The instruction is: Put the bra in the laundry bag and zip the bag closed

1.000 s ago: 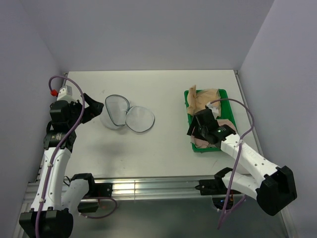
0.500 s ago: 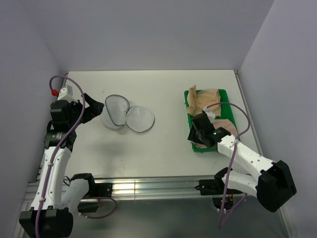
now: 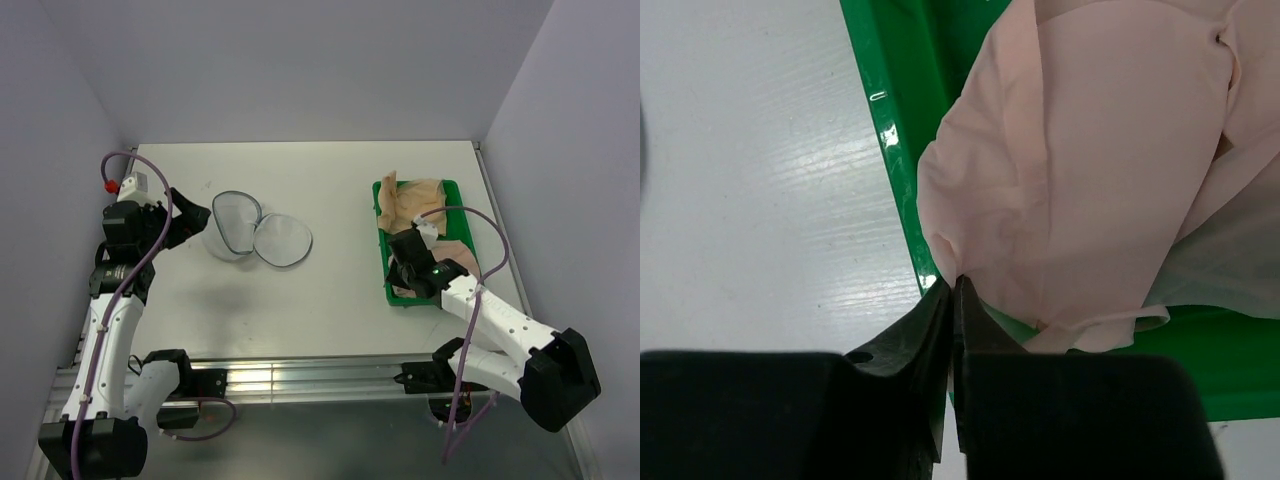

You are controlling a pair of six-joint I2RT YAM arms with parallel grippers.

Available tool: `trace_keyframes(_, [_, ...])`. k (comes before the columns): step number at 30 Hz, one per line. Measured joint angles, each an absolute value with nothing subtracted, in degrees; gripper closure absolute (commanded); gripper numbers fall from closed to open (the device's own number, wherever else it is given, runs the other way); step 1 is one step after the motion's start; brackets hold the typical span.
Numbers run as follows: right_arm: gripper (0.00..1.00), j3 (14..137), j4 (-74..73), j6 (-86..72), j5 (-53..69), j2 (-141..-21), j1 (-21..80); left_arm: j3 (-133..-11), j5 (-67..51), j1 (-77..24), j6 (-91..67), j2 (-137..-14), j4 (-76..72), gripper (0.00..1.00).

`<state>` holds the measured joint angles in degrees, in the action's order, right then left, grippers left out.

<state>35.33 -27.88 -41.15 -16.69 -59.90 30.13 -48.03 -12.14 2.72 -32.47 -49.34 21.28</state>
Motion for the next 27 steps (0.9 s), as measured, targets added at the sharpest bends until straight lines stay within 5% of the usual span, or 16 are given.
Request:
trace_keyframes(10, [1.0, 36.1, -30.9, -41.3, -18.6, -57.5, 30.1, -48.0, -12.3, 2.7, -32.4, -50.1, 21.2, 0.01])
trace_keyframes(16, [1.0, 46.7, -38.1, -39.9, -22.5, -53.5, 30.1, -48.0, -12.4, 2.1, -32.4, -50.3, 21.2, 0.01])
trace_keyframes(27, [1.0, 66.7, -44.9, -33.7, -24.7, -52.0, 29.4, -58.2, 0.0, -14.7, -33.7, -64.5, 26.0, 0.01])
